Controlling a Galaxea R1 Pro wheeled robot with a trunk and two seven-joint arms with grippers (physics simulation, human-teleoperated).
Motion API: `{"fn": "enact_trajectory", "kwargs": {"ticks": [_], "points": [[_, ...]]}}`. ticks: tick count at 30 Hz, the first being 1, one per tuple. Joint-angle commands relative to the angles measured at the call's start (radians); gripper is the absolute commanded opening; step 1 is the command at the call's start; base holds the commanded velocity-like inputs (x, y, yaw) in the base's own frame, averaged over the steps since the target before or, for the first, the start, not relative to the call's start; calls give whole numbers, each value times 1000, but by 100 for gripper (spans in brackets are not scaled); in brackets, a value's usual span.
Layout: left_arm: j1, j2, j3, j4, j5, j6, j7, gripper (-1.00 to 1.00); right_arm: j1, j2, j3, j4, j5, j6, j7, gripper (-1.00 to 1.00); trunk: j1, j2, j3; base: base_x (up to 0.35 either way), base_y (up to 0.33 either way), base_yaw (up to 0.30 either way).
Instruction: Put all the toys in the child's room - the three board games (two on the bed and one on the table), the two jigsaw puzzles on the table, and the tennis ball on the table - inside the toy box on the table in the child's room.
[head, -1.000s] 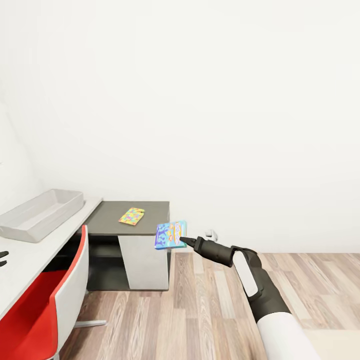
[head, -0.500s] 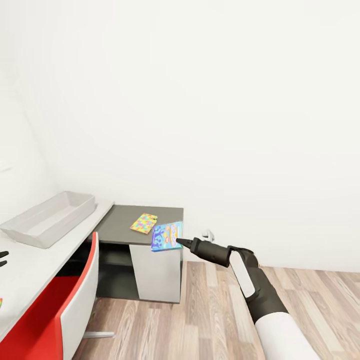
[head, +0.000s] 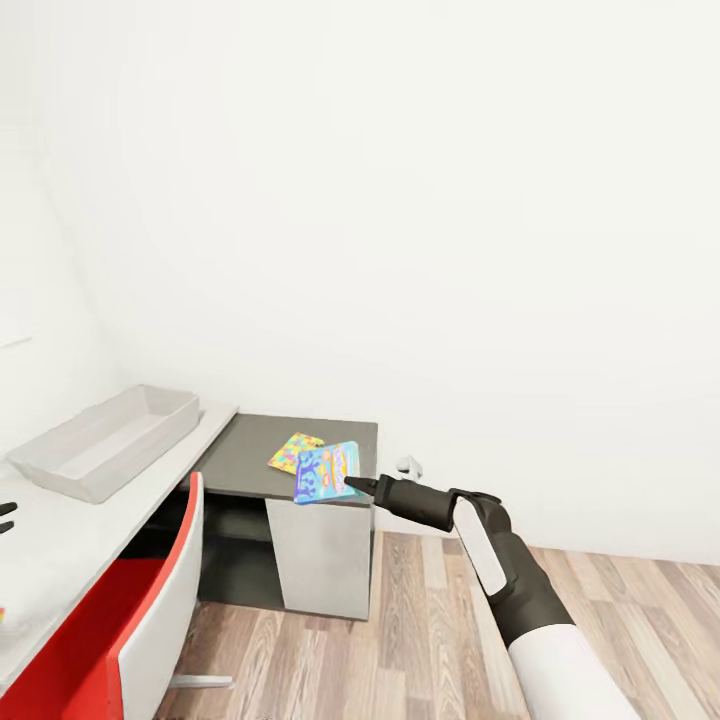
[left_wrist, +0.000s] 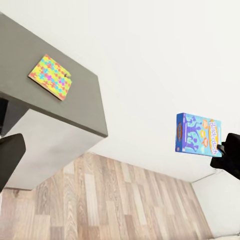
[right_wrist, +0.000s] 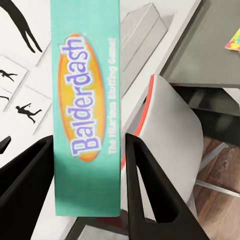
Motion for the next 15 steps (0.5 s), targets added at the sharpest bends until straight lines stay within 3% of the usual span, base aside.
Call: {"fn": "enact_trajectory", "kwargs": {"ticks": [1,7,15], "points": [[-1,0,0,0,-1,11,-4,100,-1,1,-1,-1,-3,7,1,-100,1,-2,-2,7,0,263],[0,0,0,0,-2,11,-4,100,-1,1,0,-1,-3,7,1,-100,1,-2,-2,2,-28,277],[0,-1,0,0,-2,11,-4,100,-1,2,1,-1,-3,7,1,-100,1,-2,-2,0,-165,286]]}}
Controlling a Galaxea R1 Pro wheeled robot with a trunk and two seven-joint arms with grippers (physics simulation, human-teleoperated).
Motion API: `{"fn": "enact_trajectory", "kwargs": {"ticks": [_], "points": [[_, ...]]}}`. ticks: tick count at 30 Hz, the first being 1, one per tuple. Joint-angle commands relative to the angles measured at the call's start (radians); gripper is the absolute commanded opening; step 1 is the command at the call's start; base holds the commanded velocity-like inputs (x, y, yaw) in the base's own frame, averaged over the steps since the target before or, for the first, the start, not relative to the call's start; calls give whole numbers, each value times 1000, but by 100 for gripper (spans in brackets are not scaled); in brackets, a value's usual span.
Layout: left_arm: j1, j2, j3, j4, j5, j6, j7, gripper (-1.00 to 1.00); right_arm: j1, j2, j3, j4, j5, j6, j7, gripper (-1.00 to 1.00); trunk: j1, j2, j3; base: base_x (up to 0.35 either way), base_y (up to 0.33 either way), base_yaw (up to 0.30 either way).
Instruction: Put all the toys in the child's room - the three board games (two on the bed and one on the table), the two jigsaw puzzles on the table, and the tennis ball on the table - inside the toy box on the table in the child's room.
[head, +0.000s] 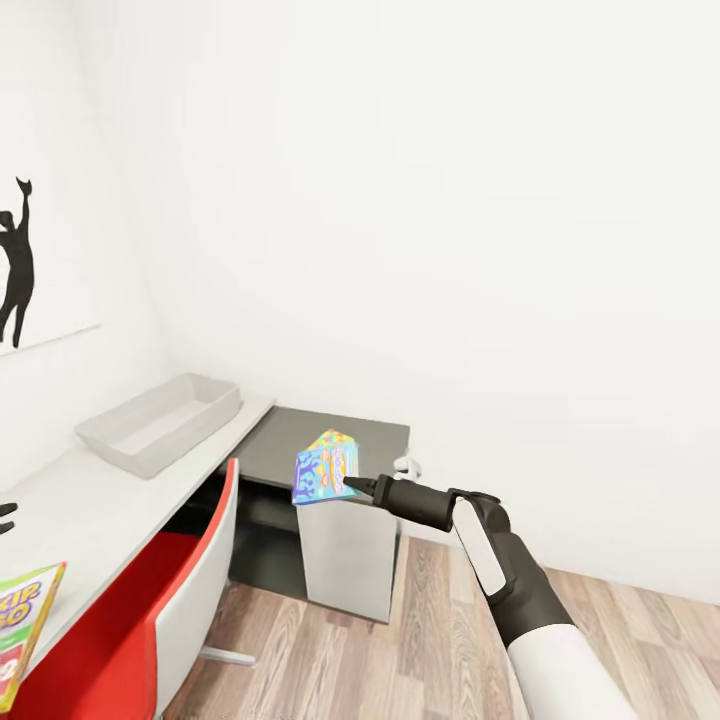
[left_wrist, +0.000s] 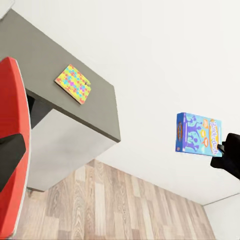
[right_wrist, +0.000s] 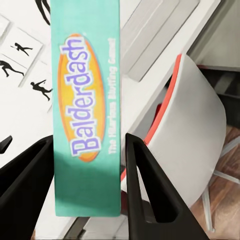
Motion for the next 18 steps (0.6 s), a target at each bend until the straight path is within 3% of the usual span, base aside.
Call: {"fn": "enact_trajectory", "kwargs": {"ticks": [1,18], "points": [[-1,0,0,0,-2,11,-5,100,-1,0,-1,-1,-2,6,1,-100,1,-2,-2,0,-102,287],[-1,0,-13,-14,-3,11,-5,100,-1,-10,-1,-1,-2,7,8,-100,1,-2,-2,0,-10,287]]}}
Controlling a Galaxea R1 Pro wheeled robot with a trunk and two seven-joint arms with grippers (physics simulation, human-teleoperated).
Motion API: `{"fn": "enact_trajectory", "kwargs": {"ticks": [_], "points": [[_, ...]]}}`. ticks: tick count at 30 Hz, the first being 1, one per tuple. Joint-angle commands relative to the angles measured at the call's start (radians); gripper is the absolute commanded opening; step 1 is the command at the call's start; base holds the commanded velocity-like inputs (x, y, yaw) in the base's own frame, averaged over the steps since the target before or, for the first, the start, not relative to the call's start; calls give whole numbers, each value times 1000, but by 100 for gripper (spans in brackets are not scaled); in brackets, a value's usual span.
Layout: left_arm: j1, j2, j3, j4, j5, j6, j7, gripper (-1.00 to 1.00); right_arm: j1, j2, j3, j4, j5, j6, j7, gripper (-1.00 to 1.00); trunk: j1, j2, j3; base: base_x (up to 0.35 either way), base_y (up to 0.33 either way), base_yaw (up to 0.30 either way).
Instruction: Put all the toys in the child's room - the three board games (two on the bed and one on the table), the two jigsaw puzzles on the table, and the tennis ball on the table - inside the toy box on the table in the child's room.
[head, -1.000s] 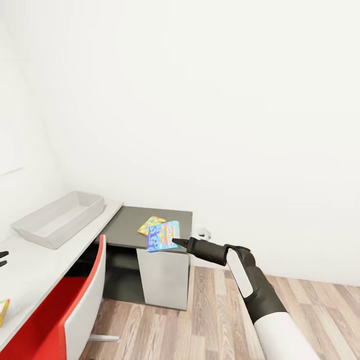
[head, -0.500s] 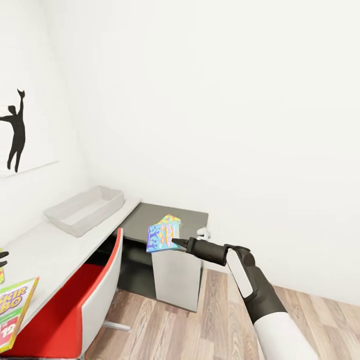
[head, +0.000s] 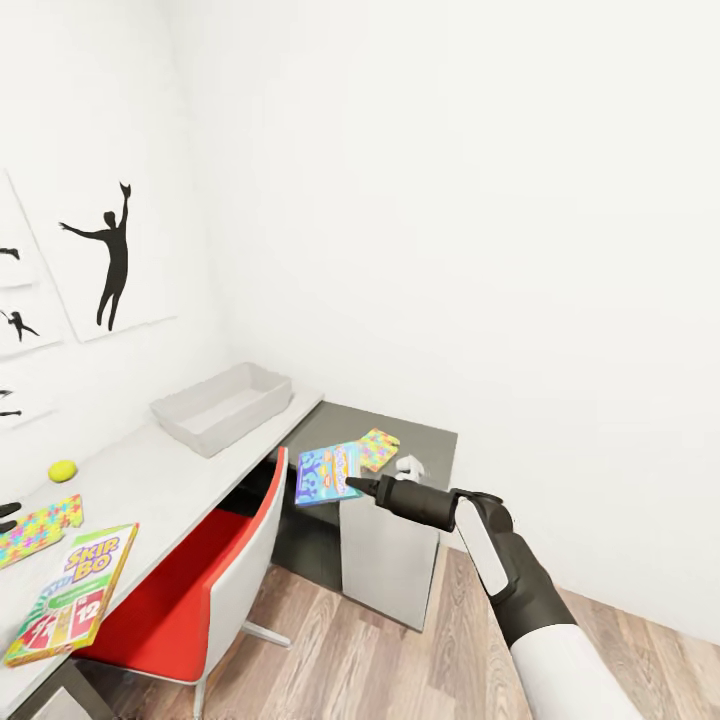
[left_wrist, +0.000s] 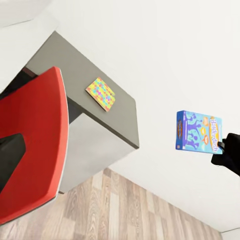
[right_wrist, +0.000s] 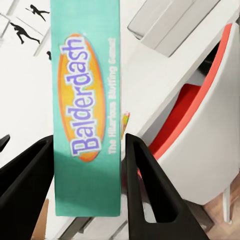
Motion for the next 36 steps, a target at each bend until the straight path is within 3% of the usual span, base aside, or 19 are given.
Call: {"fn": "enact_trajectory", "kwargs": {"ticks": [1,3,5,7,9,11,18,22,25,36], "points": [[-1,0,-1,-1,-2,11,-4,100,-1,0,-1,-1,-6,7,1,-100,1,-2,-2,0,0,287],[-1,0,-13,-2,-2,12,-4,100,-1,-1,-1,-1,-6,8,4,-100,1,-2,-2,0,0,287],[-13,-1,-104,-3,-4,16,-4,100,-1,-3,-1,-1,-6,9,5,-100,1,-2,-2,0,0,269],[-32,-2,-239,-14,-7,13,-4,100,-1,-4,-1,-1,-5,9,3,-100,1,-2,-2,0,0,125],[-40,-3,-289,-22,-8,11,-4,100,-1,-5,-1,-1,-5,8,2,-100,1,-2,-2,0,0,44],[-43,-3,-307,-28,-6,8,-4,100,-1,-5,-1,-1,-4,7,0,-100,1,-2,-2,0,0,18],[-43,-22,-311,-59,-3,6,-4,100,-1,-5,-1,-1,-4,6,1,-100,1,-2,-2,3,0,3],[-43,-25,-256,-61,-2,4,-4,100,-1,-5,-1,-1,-4,6,3,-100,1,-2,-2,158,0,0],[-43,-26,-238,-62,-1,3,-4,100,-1,-5,0,-2,-4,6,2,-100,1,-2,-2,256,-33,0],[-43,-28,-234,-64,-1,3,-4,100,-1,-5,-1,-1,-4,7,6,-100,1,-2,-2,200,-147,218]]}}
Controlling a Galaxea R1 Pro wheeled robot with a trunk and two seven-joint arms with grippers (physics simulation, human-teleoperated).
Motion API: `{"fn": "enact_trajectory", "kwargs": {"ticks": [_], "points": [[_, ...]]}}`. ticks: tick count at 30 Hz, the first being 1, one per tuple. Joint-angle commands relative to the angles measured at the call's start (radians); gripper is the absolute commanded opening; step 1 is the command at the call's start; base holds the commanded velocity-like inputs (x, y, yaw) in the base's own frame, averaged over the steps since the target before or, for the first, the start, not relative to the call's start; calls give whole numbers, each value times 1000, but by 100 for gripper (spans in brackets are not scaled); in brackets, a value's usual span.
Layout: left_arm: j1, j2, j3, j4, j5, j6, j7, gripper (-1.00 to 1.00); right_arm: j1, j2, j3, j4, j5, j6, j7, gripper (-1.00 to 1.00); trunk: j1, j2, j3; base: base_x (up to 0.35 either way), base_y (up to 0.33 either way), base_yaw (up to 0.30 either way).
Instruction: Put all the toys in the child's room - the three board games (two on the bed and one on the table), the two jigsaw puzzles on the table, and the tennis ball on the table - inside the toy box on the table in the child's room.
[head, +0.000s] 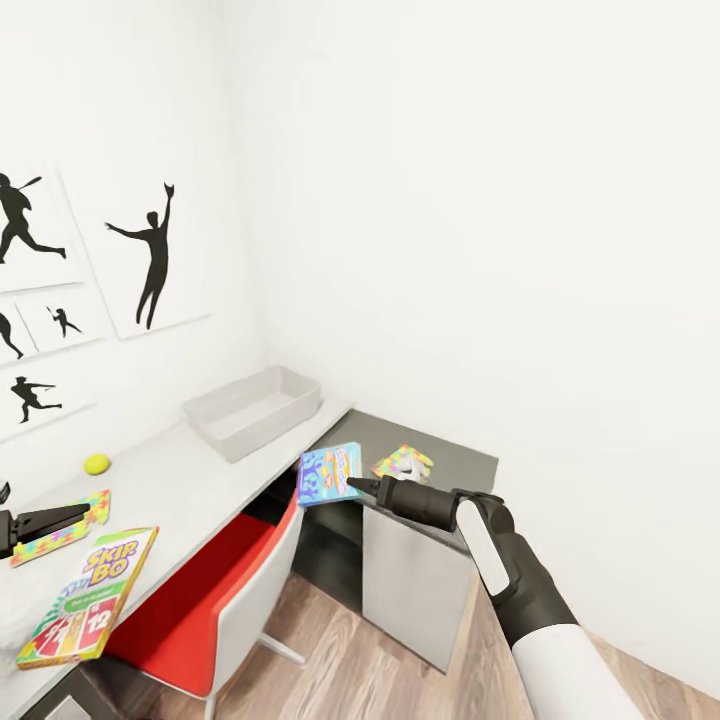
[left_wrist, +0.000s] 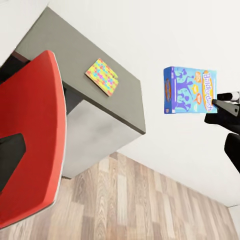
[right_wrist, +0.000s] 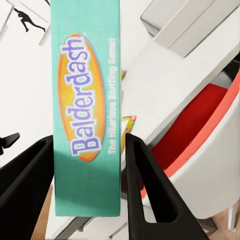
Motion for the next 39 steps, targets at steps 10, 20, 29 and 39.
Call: {"fn": "enact_trajectory", "kwargs": {"ticks": [10,20,29,39], "points": [[-1,-8,1,-1,-1,11,-4,100,-1,0,-1,-1,-6,7,4,-100,1,-2,-2,84,-45,68],[-1,-13,1,-2,-2,11,-4,100,-1,0,-1,-1,-6,8,5,-100,1,-2,-2,46,-1,1],[-1,-14,2,-2,-1,11,-4,100,-1,0,-1,-2,-7,10,7,-100,1,-2,-2,19,0,0],[-1,-14,0,-2,-2,11,-4,100,-1,0,-1,-9,-7,10,6,-100,1,-2,-2,101,-110,6]]}}
